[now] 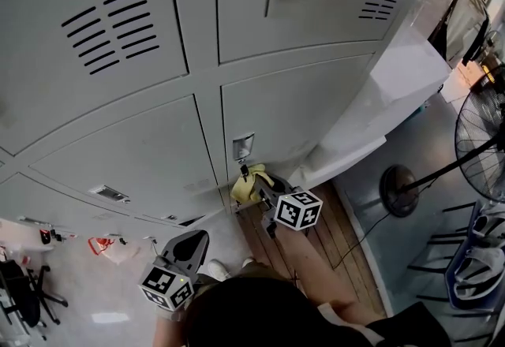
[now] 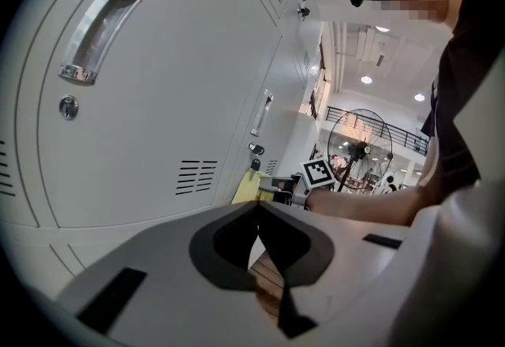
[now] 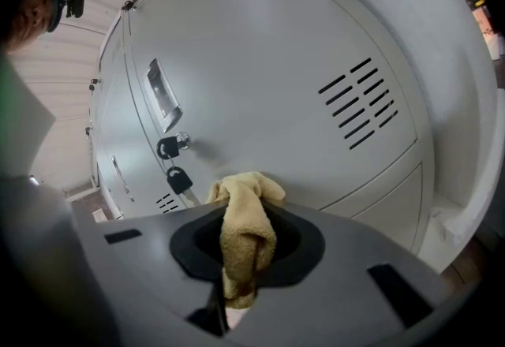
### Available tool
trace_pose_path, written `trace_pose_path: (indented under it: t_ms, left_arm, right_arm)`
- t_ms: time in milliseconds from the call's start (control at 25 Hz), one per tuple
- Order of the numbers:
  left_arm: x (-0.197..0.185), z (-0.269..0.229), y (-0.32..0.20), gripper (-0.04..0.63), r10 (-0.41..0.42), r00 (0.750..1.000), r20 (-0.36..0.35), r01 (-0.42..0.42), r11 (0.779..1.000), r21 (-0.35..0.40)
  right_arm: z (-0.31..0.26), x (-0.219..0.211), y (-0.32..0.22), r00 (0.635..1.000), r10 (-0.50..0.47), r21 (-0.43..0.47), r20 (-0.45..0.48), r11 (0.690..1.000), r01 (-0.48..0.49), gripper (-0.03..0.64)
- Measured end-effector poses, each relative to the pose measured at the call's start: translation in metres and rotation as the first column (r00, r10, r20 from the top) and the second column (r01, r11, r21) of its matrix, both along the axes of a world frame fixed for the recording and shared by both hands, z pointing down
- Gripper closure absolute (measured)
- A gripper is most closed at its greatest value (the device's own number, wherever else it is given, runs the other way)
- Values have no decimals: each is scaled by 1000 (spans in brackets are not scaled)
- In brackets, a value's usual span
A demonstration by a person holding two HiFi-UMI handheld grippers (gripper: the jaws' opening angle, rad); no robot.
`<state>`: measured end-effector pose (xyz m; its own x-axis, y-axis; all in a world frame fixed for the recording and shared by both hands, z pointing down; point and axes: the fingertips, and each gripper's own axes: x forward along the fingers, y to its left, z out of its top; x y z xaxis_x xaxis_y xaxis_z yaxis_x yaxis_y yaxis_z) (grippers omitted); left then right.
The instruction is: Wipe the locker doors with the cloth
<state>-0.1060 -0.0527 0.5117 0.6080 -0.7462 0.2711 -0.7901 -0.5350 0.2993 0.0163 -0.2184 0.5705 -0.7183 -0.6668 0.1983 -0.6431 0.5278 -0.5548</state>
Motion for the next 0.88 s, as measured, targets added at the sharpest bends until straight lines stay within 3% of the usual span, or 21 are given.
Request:
trace_pose_path:
  t_ms: [880]
  left_arm:
    - [46, 12, -22, 589, 36, 999, 21, -35, 999, -39]
  right_arm:
    - [28, 126, -56, 980, 199, -41, -27, 979, -200, 563]
